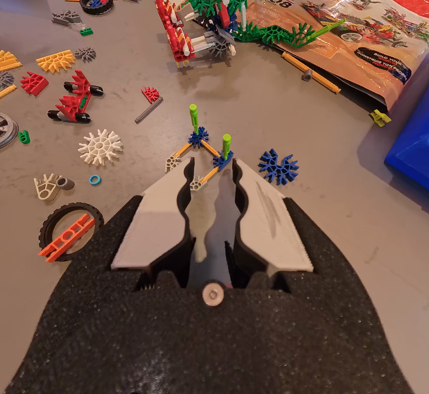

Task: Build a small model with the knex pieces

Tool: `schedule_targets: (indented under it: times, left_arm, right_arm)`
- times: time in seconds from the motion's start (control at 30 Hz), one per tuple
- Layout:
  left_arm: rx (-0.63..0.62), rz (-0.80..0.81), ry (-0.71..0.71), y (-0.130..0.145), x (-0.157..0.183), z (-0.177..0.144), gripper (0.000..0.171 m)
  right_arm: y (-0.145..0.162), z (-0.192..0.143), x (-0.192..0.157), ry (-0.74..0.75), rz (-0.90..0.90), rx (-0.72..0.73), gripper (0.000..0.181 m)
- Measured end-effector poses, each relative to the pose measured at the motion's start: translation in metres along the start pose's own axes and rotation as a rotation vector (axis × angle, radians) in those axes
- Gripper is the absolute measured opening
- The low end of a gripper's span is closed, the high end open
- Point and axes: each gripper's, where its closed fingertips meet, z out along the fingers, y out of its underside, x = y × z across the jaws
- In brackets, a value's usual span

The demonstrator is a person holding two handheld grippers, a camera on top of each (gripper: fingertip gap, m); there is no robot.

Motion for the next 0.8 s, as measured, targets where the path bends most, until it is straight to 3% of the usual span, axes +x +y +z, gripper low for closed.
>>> schedule_targets:
  times: [0.33,0.63,0.8]
  left_arm:
    - [0.215,-0.276,0.014,-0.042,0.029,0.02,0.061]
    - [0.118,-0.296,-0.027,-0.026,0.038,0.045,0.056]
    - [0.042,-0.418,-0.059,-0.003,0.036,0.053,0.056]
  right_arm:
    - [-0.001,-0.001,-0.002,-0.002,-0.021,0.013,0.033]
    - [-0.002,-0.002,-0.003,-0.004,-0.027,0.017,0.033]
    - [-0.002,-0.002,-0.003,-0.004,-0.028,0.019,0.034]
